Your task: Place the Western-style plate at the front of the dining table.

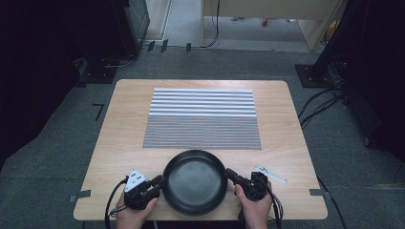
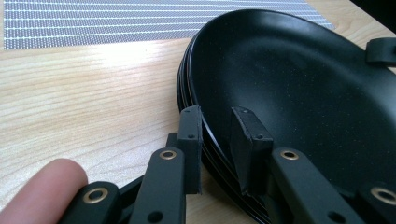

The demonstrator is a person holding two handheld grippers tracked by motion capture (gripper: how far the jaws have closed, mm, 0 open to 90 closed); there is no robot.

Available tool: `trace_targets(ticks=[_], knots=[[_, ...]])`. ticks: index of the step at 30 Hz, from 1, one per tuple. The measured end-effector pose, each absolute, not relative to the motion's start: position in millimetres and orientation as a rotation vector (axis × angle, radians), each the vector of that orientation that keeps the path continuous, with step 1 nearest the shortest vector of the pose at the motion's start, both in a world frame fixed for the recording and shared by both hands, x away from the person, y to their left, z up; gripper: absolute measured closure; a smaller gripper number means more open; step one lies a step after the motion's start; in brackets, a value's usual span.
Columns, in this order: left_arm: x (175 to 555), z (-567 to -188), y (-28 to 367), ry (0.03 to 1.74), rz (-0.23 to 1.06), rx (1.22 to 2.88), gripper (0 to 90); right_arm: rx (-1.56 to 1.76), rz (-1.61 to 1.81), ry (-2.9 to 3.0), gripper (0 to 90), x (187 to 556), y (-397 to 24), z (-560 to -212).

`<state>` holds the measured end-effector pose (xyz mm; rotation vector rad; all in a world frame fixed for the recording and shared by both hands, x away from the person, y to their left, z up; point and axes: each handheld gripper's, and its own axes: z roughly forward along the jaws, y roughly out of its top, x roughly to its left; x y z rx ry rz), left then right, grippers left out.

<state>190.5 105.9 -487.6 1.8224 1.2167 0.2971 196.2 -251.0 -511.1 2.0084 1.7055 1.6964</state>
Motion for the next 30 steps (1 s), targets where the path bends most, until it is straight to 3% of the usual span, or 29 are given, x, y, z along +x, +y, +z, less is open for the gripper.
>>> trace_targets(ticks=[5,30], knots=[[190,-489,107,1.211,0.267,1.834,66.9,1.992,1.707,1.700,84.8,194,-252,-511],[191,-490,109,1.261,0.236,1.804,71.5,2.066,1.762,1.648,86.1,185,-254,-514]])
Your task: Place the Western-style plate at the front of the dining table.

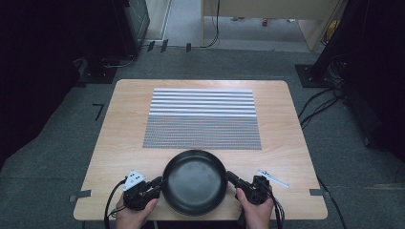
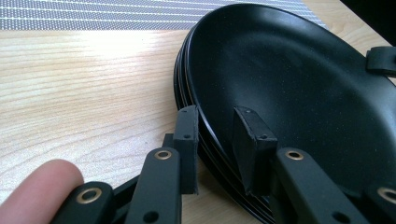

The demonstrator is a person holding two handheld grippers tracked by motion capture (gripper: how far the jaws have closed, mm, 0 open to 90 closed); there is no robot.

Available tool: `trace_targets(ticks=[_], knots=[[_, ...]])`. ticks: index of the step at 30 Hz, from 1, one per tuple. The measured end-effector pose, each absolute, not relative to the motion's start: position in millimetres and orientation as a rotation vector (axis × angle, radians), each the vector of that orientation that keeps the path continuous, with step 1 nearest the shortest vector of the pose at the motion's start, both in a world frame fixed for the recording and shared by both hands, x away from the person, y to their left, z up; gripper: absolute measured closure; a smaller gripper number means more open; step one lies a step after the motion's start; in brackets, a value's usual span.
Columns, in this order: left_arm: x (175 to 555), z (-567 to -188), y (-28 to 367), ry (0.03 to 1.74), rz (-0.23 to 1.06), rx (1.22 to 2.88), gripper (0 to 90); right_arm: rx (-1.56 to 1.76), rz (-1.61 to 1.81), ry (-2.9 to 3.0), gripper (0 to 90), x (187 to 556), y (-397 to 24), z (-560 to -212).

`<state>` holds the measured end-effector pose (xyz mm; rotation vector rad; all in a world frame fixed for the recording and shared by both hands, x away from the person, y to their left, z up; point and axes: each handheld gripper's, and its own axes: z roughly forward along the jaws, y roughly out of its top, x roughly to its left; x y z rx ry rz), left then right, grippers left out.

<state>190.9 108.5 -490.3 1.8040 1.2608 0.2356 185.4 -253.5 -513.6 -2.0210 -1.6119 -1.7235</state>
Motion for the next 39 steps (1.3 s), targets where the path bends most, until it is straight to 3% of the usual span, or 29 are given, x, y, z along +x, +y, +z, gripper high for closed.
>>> trace_targets(ticks=[17,23,39], knots=[[191.6,-490.6,108.3,1.272,0.231,1.796,71.4,-2.017,-1.722,-1.595,86.1,185.8,-254.5,-513.9],[195.5,-494.5,112.8,1.302,0.144,1.761,69.6,-2.010,-1.720,-1.570,86.1,187.1,-253.0,-516.6],[195.6,-494.0,115.0,1.319,0.111,1.735,70.3,-1.998,-1.749,-1.583,86.6,193.6,-249.8,-518.5]])
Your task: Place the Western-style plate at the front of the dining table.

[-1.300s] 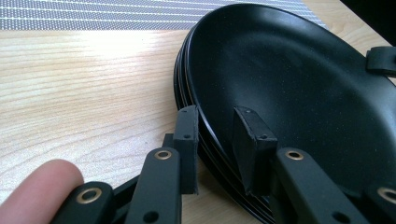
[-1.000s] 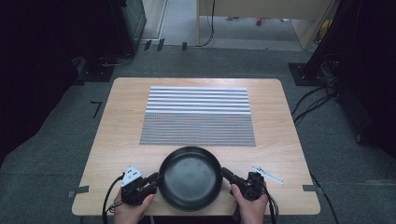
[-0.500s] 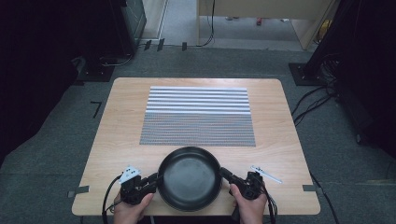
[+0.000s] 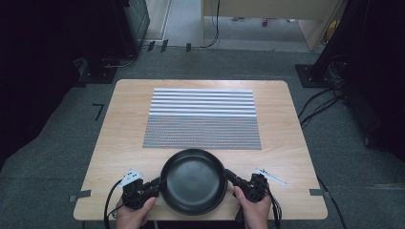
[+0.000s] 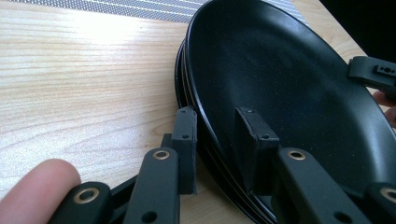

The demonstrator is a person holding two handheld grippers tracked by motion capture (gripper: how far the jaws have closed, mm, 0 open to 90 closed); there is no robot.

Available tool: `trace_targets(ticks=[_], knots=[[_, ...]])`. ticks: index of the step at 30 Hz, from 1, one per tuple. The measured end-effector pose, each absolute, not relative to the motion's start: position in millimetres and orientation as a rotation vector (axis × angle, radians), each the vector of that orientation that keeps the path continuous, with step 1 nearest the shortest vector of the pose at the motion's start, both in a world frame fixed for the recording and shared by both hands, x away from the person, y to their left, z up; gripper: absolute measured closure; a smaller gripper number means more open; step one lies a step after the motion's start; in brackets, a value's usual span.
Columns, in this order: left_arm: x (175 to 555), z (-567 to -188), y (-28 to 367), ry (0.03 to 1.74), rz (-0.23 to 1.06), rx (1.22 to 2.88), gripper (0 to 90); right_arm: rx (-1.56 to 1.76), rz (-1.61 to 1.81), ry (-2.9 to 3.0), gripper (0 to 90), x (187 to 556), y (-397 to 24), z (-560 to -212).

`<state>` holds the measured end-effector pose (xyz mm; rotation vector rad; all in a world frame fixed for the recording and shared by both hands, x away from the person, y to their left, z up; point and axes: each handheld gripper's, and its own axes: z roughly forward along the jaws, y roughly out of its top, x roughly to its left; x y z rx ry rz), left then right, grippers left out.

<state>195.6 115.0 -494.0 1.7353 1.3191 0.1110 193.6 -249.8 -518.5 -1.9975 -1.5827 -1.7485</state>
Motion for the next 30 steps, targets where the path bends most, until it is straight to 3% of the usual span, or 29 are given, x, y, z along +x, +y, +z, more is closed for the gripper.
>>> trace_targets(ticks=[30], knots=[[195,-491,128,1.305,0.075,1.720,69.6,-1.963,-1.686,-1.835,84.3,201,-230,-514]])
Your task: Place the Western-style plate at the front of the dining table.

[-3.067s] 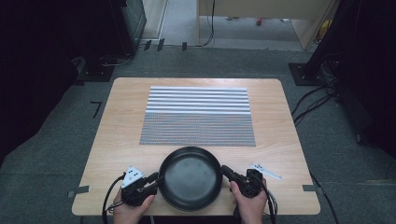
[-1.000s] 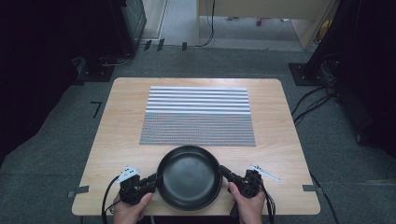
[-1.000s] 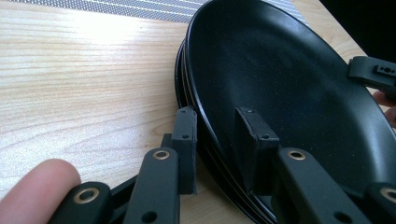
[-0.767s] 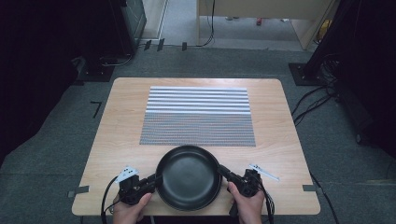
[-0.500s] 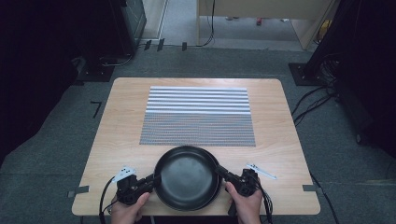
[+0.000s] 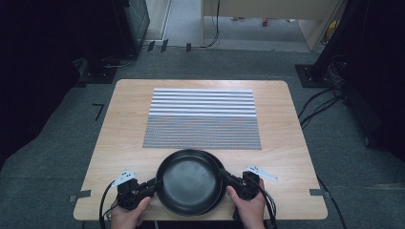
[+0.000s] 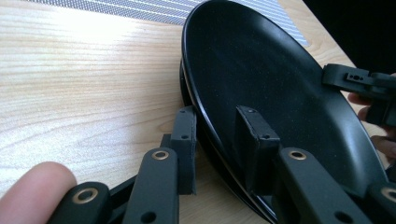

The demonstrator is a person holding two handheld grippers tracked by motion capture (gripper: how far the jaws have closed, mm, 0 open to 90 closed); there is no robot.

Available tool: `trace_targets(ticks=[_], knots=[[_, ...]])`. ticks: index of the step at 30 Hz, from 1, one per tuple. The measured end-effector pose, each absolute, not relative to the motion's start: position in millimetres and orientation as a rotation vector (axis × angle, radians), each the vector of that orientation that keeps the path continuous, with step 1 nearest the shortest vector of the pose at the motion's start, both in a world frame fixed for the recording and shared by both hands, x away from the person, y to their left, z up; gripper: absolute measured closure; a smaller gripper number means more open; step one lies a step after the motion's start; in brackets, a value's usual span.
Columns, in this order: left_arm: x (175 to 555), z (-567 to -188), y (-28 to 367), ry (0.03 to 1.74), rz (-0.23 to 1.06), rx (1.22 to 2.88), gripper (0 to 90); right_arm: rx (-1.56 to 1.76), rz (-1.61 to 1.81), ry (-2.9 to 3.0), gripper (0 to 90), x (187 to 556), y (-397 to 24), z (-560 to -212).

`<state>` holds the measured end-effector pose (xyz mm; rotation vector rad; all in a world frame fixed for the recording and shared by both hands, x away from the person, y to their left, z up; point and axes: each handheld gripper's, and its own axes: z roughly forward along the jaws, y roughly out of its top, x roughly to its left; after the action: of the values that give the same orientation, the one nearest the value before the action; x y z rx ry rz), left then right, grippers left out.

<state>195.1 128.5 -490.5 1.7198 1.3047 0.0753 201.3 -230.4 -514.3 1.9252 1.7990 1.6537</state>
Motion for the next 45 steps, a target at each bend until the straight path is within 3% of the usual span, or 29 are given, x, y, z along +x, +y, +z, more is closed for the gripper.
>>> trace_targets(ticks=[10,27,45], knots=[[196,-491,130,1.294,0.062,1.719,68.1,2.006,1.636,1.814,81.7,213,-221,-517],[198,-494,129,1.313,-0.001,1.700,70.4,2.137,1.779,1.722,85.3,216,-230,-523],[211,-483,124,1.331,-0.077,1.653,71.9,2.160,1.759,1.711,85.2,221,-237,-504]])
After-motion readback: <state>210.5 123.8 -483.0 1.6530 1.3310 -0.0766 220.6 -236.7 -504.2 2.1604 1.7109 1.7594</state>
